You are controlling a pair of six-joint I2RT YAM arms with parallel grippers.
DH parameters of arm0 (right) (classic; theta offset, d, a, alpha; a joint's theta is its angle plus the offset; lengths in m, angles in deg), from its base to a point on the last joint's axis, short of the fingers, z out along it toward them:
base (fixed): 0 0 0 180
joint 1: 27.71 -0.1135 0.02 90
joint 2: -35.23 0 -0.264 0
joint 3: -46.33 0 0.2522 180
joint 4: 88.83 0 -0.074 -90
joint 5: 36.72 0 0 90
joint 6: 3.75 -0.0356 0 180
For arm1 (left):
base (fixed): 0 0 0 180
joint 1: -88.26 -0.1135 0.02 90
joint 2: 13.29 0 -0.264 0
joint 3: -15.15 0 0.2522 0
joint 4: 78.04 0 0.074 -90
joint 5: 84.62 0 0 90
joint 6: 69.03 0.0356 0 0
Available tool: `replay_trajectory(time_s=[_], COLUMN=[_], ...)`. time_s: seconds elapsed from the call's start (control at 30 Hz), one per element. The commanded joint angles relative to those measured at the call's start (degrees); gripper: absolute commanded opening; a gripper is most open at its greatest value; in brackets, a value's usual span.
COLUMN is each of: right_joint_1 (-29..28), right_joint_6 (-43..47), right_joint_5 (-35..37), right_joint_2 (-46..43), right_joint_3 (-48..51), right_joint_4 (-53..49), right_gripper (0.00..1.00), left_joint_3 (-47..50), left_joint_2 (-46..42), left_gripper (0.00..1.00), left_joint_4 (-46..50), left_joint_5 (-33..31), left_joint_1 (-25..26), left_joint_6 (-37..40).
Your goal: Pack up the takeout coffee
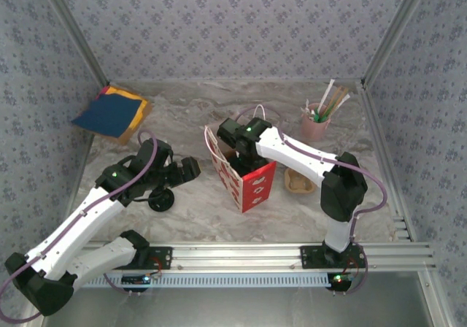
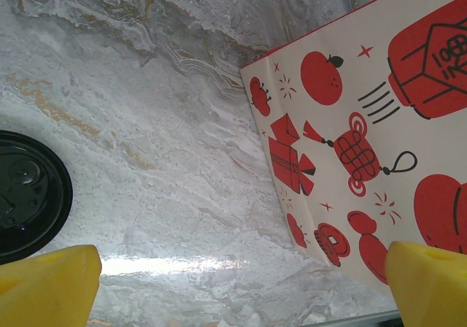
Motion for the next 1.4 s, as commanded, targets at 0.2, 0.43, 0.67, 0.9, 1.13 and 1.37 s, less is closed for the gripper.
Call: replay_trajectory(time_s=[0.2,0.43,0.67,0.9,1.13,1.37], right_joint_1=[0.03,0.12,0.12,0.12,0.11,-0.22], right_joint_6=[0.05,-0.11,-0.22,-0.3,-0.3,-0.34], right_joint_5=[0.06,0.11,-0.26,-0.33,-0.14,0.19], right_joint_2=[2.83,2.71,2.87,2.66,2.56,2.3], right_joint_3=[3.13,4.03,5.67,6.12,5.17,3.78], right_joint_4=[-1.55,-1.27,0.08,0.16,-0.34,-1.36], right_gripper=[0.68,0.68,0.68,0.68,0.68,0.68], left_joint_3=[-1.86,-1.77,-1.51,-1.51,-1.51,-1.51], left_joint_2=[-0.57,-0.49,-0.74,-0.78,-0.61,-0.57], left_gripper=[1.0,1.0,1.0,1.0,1.0,1.0], left_joint_4=[0.67,0.67,0.67,0.67,0.36,0.4], left_joint_5=[-0.01,-0.01,0.05,0.0,0.01,0.01], left_joint_1=[-0.5,-0.45,-0.5,-0.44,-0.48,-0.38], left_joint_6=[-0.33,-0.28,-0.46,-0.46,-0.46,-0.46])
